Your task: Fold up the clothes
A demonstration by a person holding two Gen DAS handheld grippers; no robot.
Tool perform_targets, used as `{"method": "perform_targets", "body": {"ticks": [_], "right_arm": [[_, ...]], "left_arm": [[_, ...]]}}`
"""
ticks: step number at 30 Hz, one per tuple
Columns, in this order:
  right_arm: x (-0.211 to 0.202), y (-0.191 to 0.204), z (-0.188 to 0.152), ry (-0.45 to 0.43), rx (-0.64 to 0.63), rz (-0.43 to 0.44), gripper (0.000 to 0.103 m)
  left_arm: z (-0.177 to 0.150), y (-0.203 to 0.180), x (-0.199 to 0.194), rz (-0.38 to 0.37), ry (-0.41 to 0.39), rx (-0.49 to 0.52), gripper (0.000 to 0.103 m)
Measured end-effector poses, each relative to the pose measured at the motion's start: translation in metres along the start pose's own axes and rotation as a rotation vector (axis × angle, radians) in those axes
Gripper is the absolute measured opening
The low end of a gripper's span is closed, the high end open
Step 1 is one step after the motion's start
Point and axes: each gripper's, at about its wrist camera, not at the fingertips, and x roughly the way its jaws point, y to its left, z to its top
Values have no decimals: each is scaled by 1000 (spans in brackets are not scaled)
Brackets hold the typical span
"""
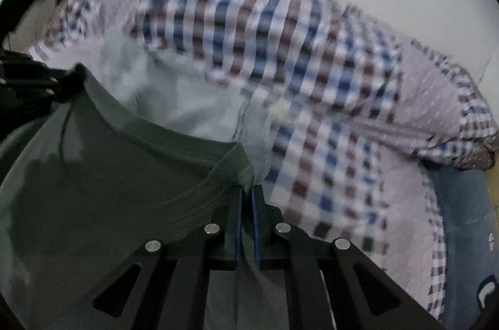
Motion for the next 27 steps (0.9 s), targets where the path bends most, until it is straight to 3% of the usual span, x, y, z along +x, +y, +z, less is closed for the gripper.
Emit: {"method": "perform_targets", "body": {"ticks": [2, 3, 4, 5, 6, 8, 9, 12, 16, 23, 27], "right_arm": [[21, 6, -3, 39, 5, -9, 6], [28, 7, -4, 55, 9, -18, 11], [33, 6, -6, 67, 24, -54, 23], [37, 4, -8, 78, 40, -92, 37], [34, -2, -11, 62, 80, -134, 44], [15, -17, -18, -15, 165, -159, 69], [0, -26, -27, -47, 206, -135, 73], [-47, -54, -54, -141, 327, -53, 76], [-130, -92, -129, -216, 459, 56, 79], [-273, -170, -304, -307, 752, -46, 82], [-315, -208, -402, -409, 938, -148, 82]], "left_arm": [[-4, 0, 11, -13, 26, -10, 9], [-6, 1, 14, -16, 28, -11, 16], [-8, 3, 13, -18, 22, -15, 29], [-12, 8, 9, -27, 8, -32, 47], [-15, 13, 6, -37, -6, -50, 56], [-18, 30, -6, -81, -35, -104, 63], [-21, 42, -15, -118, -48, -141, 64], [-35, 73, -44, -242, -99, -225, 74], [-80, 96, -95, -360, -190, -254, 82], [-199, 87, -195, -466, -262, -240, 84], [-264, 50, -243, -619, -221, -261, 85]]}}
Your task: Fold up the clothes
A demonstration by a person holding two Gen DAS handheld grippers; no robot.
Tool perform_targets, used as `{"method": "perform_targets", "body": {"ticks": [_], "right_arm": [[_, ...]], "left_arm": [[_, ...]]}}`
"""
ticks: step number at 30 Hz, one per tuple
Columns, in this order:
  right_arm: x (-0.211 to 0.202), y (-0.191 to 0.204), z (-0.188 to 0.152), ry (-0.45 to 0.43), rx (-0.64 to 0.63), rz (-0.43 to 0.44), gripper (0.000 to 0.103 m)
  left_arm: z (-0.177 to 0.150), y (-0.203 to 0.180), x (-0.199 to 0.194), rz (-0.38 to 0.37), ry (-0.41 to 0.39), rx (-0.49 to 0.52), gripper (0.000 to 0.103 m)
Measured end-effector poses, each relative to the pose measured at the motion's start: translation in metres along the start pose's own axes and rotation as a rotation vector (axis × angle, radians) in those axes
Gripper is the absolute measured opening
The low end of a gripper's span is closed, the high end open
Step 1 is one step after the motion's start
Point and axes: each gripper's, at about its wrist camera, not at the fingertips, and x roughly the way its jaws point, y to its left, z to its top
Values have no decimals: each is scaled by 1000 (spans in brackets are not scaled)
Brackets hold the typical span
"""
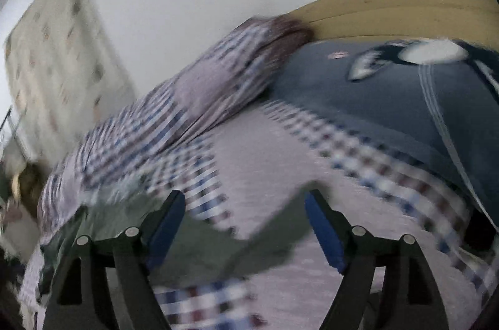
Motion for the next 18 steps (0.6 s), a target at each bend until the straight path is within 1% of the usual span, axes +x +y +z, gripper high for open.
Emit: {"method": "perform_targets", "body": {"ticks": [1, 4, 6, 8, 10, 12, 14, 16, 18], "right_arm": [[-3, -21, -5, -9, 27, -36, 82], [16, -74, -17, 69, 182, -132, 82], [26, -98, -23, 92, 289, -113, 82], [31, -107, -22, 97, 334, -90, 82], [36, -108, -19, 98, 343, -57, 82], [39, -102, -12, 102, 280, -26, 82], [38, -94, -6, 97, 209, -27, 82], [39, -93, -6, 94, 192, -13, 82], [38, -104, -5, 98, 231, 11, 82]], "left_arm": [[-15, -16, -1, -27, 34, 2, 85], [-48, -58, 6, -80, 117, 24, 85], [-68, -94, 21, -114, 157, 60, 85], [-83, -132, 44, -135, 193, 103, 85], [-93, -169, 68, -160, 227, 142, 85], [-100, -205, 91, -182, 253, 186, 85], [-102, -236, 112, -189, 267, 238, 85], [-108, -269, 131, -197, 274, 285, 85], [-110, -299, 148, -209, 276, 324, 85]]}}
